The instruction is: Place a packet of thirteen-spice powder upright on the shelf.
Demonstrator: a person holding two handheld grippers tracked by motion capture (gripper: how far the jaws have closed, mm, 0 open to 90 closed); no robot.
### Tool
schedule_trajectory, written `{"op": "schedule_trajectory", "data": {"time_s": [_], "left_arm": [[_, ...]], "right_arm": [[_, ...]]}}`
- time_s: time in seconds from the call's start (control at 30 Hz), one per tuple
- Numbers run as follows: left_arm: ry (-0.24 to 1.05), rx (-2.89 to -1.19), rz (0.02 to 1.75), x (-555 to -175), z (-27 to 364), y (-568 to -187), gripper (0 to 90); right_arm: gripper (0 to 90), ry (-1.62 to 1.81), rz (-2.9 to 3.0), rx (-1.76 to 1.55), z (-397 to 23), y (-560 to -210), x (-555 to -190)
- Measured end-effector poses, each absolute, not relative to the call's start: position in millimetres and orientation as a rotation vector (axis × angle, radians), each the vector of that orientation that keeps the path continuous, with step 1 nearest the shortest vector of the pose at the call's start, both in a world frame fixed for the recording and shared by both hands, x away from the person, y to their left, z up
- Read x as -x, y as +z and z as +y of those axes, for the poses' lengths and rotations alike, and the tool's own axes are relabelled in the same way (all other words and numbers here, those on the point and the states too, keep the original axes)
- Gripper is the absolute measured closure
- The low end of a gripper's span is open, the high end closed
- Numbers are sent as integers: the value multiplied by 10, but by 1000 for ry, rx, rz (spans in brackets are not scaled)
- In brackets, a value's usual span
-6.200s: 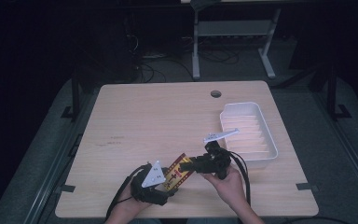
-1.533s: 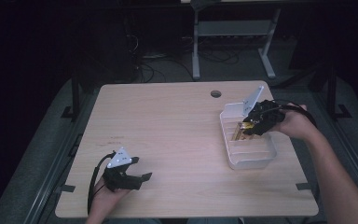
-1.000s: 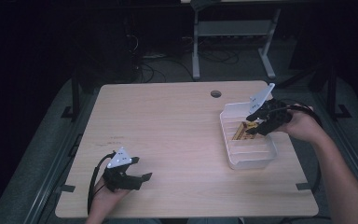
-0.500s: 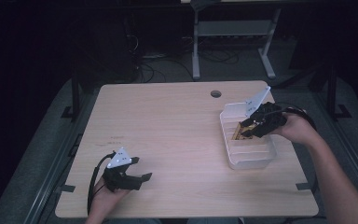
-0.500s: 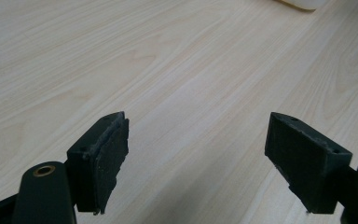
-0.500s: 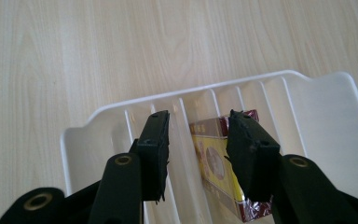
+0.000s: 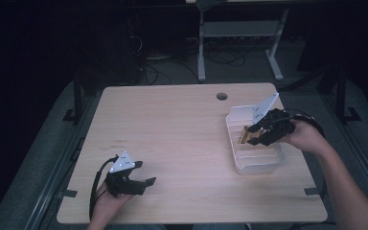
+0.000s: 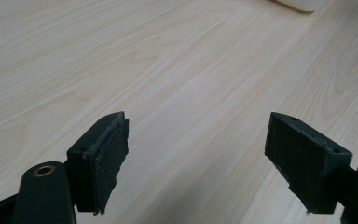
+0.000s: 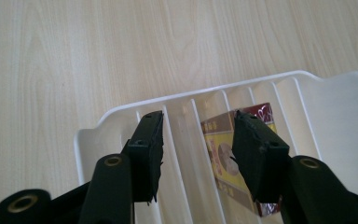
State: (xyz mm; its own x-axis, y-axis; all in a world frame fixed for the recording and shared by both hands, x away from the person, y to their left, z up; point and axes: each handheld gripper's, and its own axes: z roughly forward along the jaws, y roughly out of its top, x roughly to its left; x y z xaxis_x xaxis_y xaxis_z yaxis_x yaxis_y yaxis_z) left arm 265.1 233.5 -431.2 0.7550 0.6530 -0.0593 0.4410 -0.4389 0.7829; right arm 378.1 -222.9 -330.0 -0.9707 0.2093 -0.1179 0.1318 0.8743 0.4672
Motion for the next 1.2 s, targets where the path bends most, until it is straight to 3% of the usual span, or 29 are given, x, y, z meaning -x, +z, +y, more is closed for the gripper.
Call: {"op": "schedule_trajectory", "data": {"time_s": [0.57,1.2], "left_arm": [[324,-2103,814,-2647,2343,-4301,206],[315,-2105,816,-2648,2324,-4312,204]], "right_arm": [[480,792,2840,-286,-2447,-3277,-3400],[447,862,2848,-362,-2697,-3485,-2997]]}}
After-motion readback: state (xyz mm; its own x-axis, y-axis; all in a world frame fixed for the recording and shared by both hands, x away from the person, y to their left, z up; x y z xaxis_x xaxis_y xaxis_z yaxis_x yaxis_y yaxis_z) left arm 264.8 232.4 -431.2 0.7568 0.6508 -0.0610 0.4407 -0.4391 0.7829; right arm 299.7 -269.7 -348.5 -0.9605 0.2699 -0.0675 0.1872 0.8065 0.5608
